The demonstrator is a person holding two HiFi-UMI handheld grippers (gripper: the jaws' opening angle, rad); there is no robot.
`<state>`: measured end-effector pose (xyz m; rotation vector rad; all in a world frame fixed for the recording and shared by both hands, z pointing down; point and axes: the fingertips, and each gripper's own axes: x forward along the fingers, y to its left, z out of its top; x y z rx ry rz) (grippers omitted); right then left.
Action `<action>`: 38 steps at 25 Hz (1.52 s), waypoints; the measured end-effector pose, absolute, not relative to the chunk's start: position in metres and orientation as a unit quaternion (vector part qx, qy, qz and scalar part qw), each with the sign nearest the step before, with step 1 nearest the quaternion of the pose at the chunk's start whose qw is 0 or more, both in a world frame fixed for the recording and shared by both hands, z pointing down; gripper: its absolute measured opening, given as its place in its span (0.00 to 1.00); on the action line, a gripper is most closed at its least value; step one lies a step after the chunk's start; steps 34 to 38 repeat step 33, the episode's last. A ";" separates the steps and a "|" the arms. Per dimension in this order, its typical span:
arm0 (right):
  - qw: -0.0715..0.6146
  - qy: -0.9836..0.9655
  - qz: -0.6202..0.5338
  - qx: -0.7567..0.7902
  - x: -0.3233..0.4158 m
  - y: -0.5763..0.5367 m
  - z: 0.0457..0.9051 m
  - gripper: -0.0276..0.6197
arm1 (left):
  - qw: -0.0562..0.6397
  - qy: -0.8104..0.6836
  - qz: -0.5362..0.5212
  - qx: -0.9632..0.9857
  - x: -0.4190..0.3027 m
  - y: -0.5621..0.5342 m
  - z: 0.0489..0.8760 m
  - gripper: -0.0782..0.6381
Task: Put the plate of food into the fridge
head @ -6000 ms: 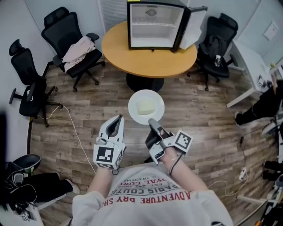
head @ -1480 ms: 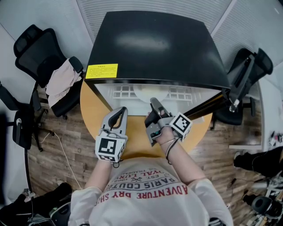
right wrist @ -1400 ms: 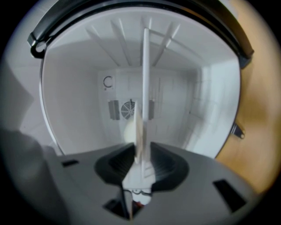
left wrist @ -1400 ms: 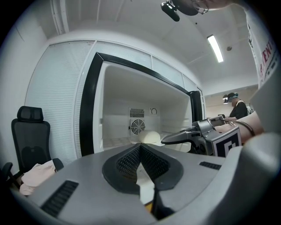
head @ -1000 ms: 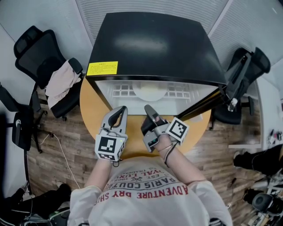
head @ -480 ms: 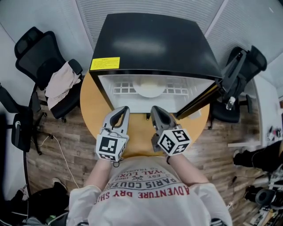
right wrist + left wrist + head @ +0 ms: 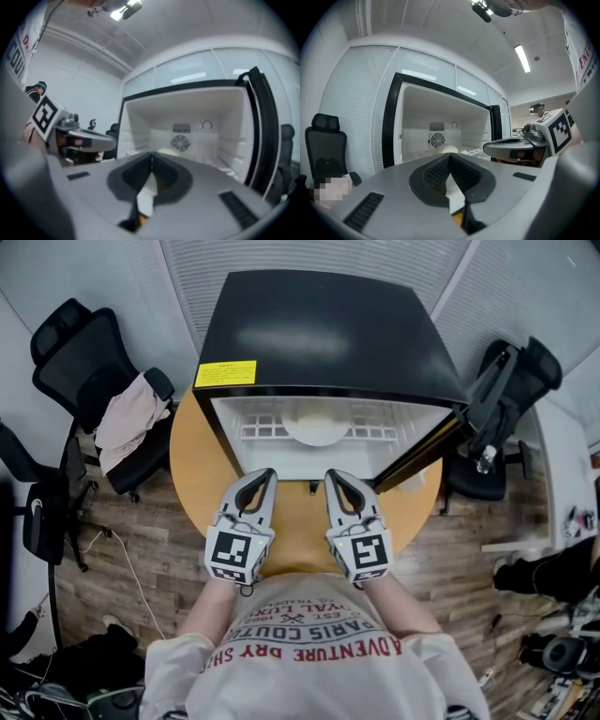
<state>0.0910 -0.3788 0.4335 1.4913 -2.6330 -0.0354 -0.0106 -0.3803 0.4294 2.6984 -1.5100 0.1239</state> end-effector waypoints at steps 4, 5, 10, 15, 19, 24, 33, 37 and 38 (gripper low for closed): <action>0.045 -0.872 0.021 0.486 0.090 -0.376 0.436 0.09 | 0.023 -0.488 0.037 0.872 -0.012 -0.380 0.428 0.15; 0.045 -0.873 0.024 0.485 0.089 -0.376 0.435 0.09 | 0.023 -0.488 0.036 0.872 -0.012 -0.380 0.427 0.15; 0.046 -0.872 0.026 0.487 0.089 -0.377 0.434 0.09 | 0.023 -0.485 0.032 0.873 -0.010 -0.381 0.426 0.15; 0.047 -0.869 0.027 0.491 0.092 -0.381 0.434 0.09 | 0.020 -0.483 0.031 0.875 -0.008 -0.383 0.424 0.15; 0.049 -0.868 0.024 0.494 0.093 -0.384 0.434 0.09 | 0.019 -0.484 0.031 0.874 -0.008 -0.385 0.423 0.15; 0.050 -0.868 0.016 0.494 0.092 -0.385 0.432 0.09 | 0.022 -0.485 0.032 0.874 -0.007 -0.386 0.423 0.15; 0.055 -0.871 0.014 0.489 0.090 -0.384 0.434 0.09 | 0.024 -0.487 0.033 0.872 -0.006 -0.386 0.425 0.15; 0.055 -0.871 0.014 0.489 0.090 -0.384 0.434 0.09 | 0.024 -0.487 0.033 0.872 -0.006 -0.386 0.425 0.15; 0.055 -0.871 0.014 0.489 0.090 -0.384 0.434 0.09 | 0.024 -0.487 0.033 0.872 -0.006 -0.386 0.425 0.15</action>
